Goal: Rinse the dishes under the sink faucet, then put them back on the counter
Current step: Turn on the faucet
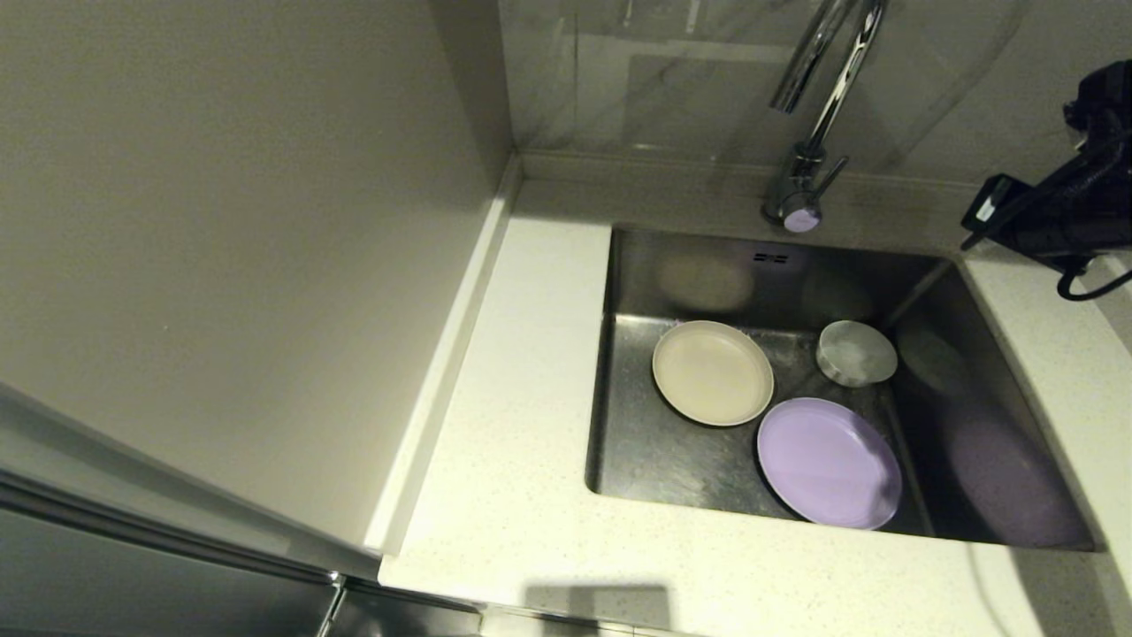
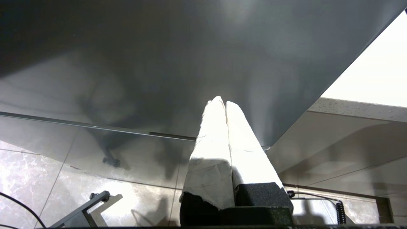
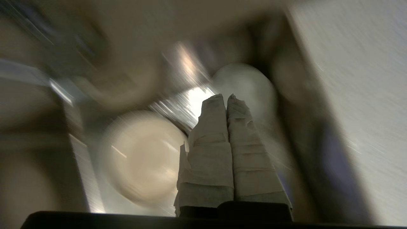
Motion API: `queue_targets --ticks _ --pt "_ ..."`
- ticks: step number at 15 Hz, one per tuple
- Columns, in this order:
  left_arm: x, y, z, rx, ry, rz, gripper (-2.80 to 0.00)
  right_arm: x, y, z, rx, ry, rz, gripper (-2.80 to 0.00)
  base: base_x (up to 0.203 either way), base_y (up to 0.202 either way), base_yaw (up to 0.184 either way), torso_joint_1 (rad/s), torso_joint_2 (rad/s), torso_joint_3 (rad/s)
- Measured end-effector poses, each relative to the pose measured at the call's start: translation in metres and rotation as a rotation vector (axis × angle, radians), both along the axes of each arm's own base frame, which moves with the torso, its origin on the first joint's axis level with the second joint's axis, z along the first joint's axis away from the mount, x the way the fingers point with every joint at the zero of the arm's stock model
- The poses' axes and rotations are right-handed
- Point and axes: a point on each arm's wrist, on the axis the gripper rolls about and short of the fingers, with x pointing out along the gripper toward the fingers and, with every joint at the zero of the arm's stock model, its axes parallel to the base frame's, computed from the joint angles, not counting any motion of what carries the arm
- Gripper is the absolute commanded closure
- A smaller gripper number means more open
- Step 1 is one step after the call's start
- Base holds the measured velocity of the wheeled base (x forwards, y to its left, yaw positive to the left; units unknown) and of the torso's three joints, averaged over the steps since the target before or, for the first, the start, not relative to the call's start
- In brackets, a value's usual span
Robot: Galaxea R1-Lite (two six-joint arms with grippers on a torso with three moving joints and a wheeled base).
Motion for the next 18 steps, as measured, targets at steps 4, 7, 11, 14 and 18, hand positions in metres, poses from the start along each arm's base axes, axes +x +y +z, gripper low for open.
queue_targets --ticks 4,7,11,14,18 --pt "0.000 0.000 0.000 0.000 0.000 0.000 0.00 0.027 0.012 0.030 0.129 -0.226 0.054 0.00 0.000 0.000 0.000 0.000 0.00 0.000" --pt "0.000 0.000 0.000 0.000 0.000 -0.001 0.00 0.053 0.016 0.031 0.105 -0.385 0.182 0.00 0.000 0.000 0.000 0.000 0.00 0.000" --pt "0.000 0.000 0.000 0.001 0.000 0.000 0.00 0.070 0.018 0.022 0.126 -0.439 0.320 0.00 0.000 0.000 0.000 0.000 0.00 0.000" --pt "0.000 0.000 0.000 0.000 0.000 0.000 0.00 0.075 0.021 0.022 0.129 -0.483 0.400 0.00 0.000 0.000 0.000 0.000 0.00 0.000" --pt "0.000 0.000 0.000 0.000 0.000 0.000 0.00 0.077 0.034 0.021 0.135 -0.489 0.448 0.00 0.000 0.000 0.000 0.000 0.00 0.000"
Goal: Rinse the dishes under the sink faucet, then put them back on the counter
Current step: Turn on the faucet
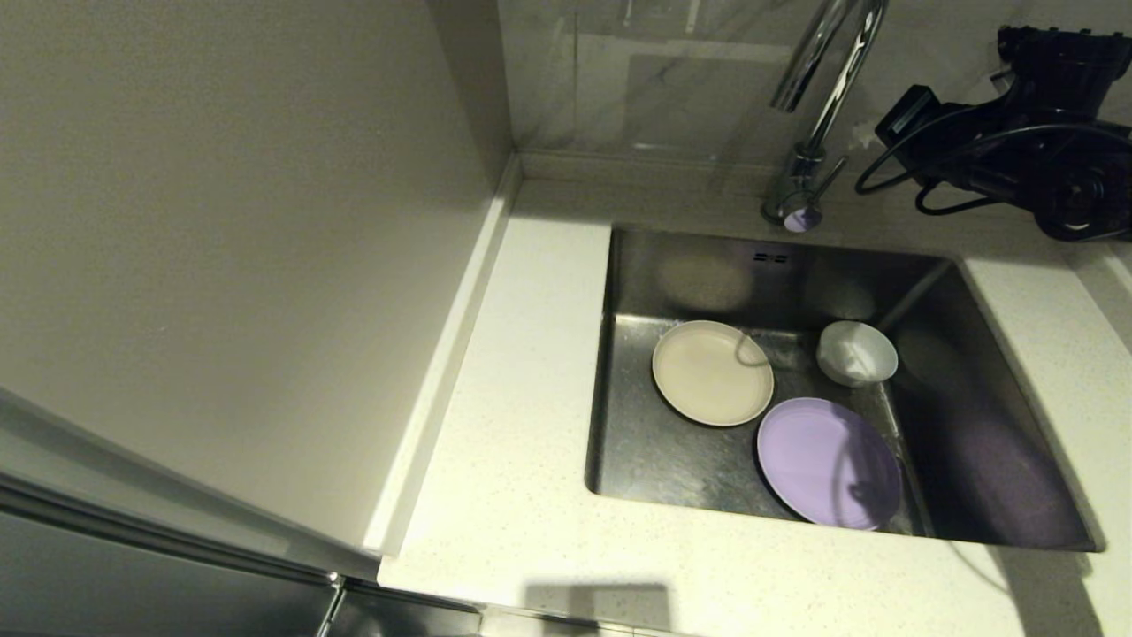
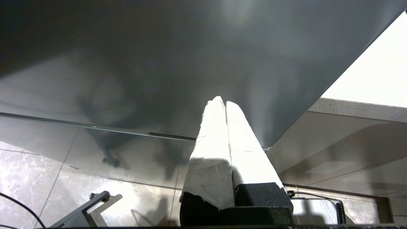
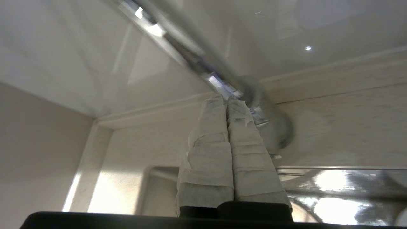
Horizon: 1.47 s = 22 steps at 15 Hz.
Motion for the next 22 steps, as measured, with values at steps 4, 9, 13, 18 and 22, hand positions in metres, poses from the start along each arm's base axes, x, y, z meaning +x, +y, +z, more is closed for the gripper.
queue_targets --ticks 4,9,13,18,22 --pt "0.000 0.000 0.000 0.000 0.000 0.000 0.00 0.000 0.014 -0.001 -0.009 0.005 0.054 0.00 0.000 0.000 0.000 0.000 0.00 0.000" --pt "0.000 0.000 0.000 0.000 0.000 0.000 0.00 0.002 0.016 -0.004 -0.030 0.009 0.073 0.00 0.000 0.000 0.000 0.000 0.00 0.000" --pt "0.000 0.000 0.000 0.000 0.000 0.000 0.00 0.005 0.015 -0.006 -0.053 0.001 0.062 0.00 0.000 0.000 0.000 0.000 0.00 0.000" --pt "0.000 0.000 0.000 0.000 0.000 0.001 0.00 0.010 0.014 -0.014 -0.093 0.009 0.053 0.00 0.000 0.000 0.000 0.000 0.00 0.000" --pt "0.000 0.000 0.000 0.000 0.000 0.000 0.00 0.012 0.010 -0.017 -0.133 0.013 0.043 0.00 0.000 0.000 0.000 0.000 0.00 0.000"
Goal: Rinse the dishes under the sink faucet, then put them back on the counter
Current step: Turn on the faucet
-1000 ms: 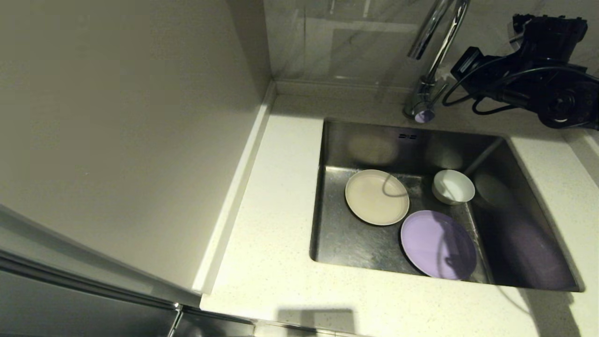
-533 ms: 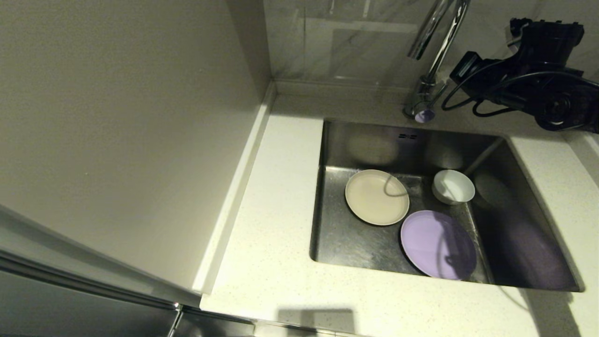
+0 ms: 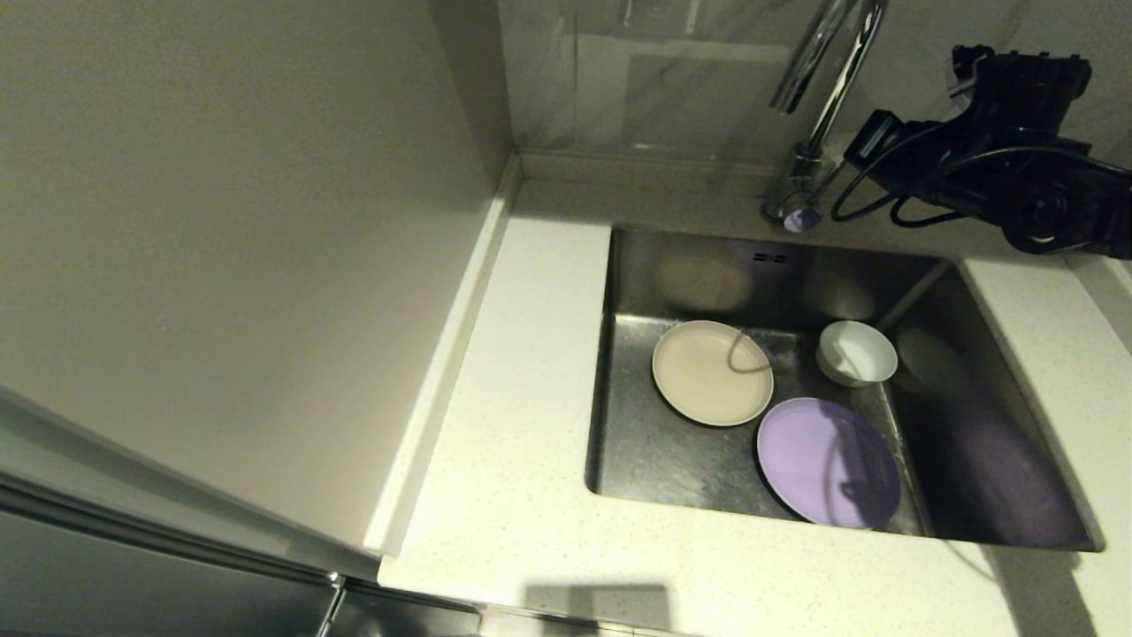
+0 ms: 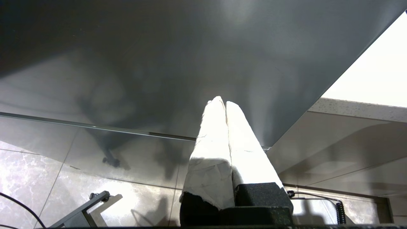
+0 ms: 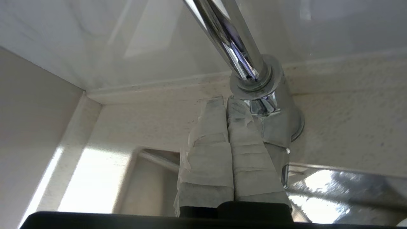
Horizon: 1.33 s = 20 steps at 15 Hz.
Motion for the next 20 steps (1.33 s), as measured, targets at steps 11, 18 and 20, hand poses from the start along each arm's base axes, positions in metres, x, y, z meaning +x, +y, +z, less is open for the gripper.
queue_targets --ticks 11,18,20 --pt "0.000 0.000 0.000 0.000 0.000 0.000 0.00 -0.011 -0.039 0.001 -0.133 0.033 0.068 0.00 0.000 0.000 0.000 0.000 0.00 0.000" --pt "0.000 0.000 0.000 0.000 0.000 0.000 0.00 -0.006 -0.033 -0.002 -0.138 0.027 0.082 0.00 0.000 0.000 0.000 0.000 0.00 0.000" --pt "0.000 0.000 0.000 0.000 0.000 0.000 0.00 -0.003 -0.031 -0.005 -0.139 0.032 0.090 0.00 0.000 0.000 0.000 0.000 0.00 0.000"
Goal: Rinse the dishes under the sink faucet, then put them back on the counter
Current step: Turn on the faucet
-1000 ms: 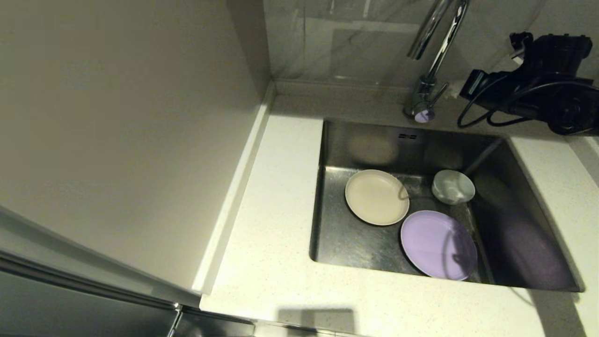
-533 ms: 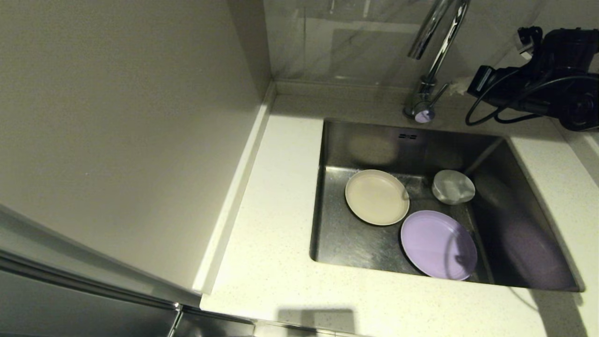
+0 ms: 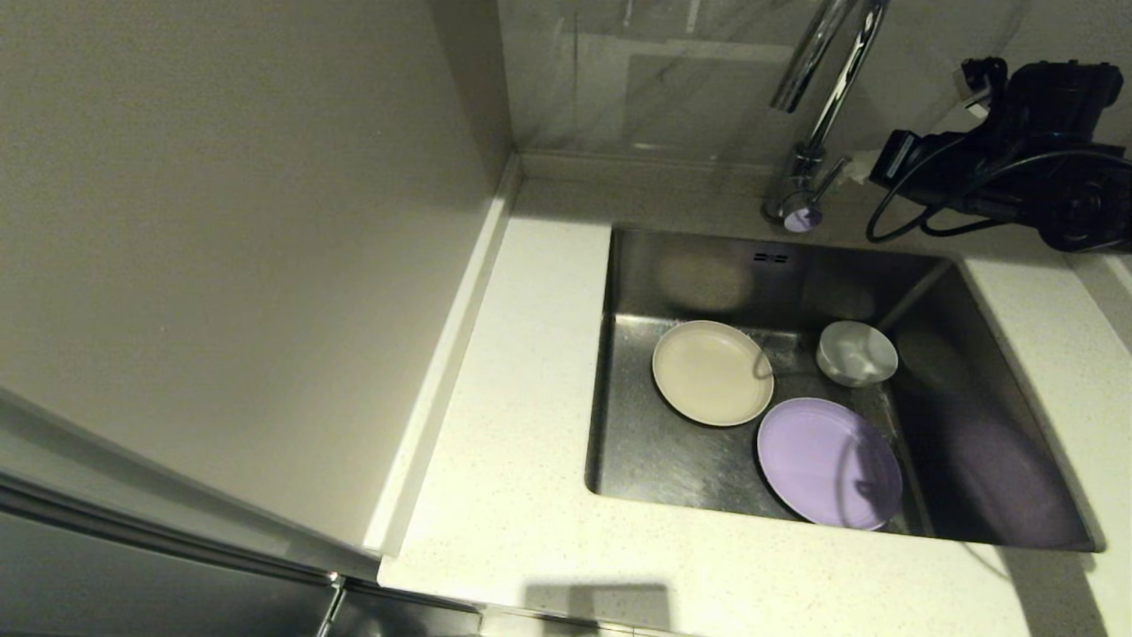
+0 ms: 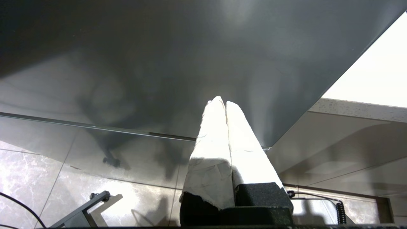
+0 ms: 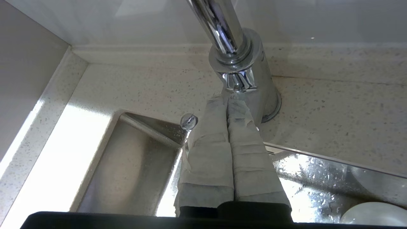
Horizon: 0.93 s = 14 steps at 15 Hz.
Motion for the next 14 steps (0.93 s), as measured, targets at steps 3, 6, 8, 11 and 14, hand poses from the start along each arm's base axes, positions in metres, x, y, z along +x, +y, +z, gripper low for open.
queue_targets --ticks 3,6,8,11,14 --pt "0.0000 0.0000 0.0000 0.000 0.000 0.000 0.00 0.0025 0.0007 -0.0018 0.001 -0.009 0.007 0.00 0.000 0.000 0.000 0.000 0.00 0.000" --pt "0.0000 0.0000 0.0000 0.000 0.000 0.000 0.00 0.0031 0.0014 -0.0034 0.014 -0.001 0.047 0.00 0.000 0.000 0.000 0.000 0.00 0.000" --pt "0.0000 0.0000 0.0000 -0.001 0.000 0.000 0.00 0.0024 0.0025 -0.0032 0.031 0.006 0.103 0.00 0.000 0.000 0.000 0.000 0.00 0.000" --pt "0.0000 0.0000 0.0000 0.000 0.000 0.000 0.00 0.0005 0.0049 -0.0015 0.032 0.005 0.196 0.00 0.000 0.000 0.000 0.000 0.00 0.000" --pt "0.0000 0.0000 0.0000 0.000 0.000 0.000 0.00 -0.0008 0.0063 -0.0010 0.026 0.004 0.269 0.00 0.000 0.000 0.000 0.000 0.00 0.000"
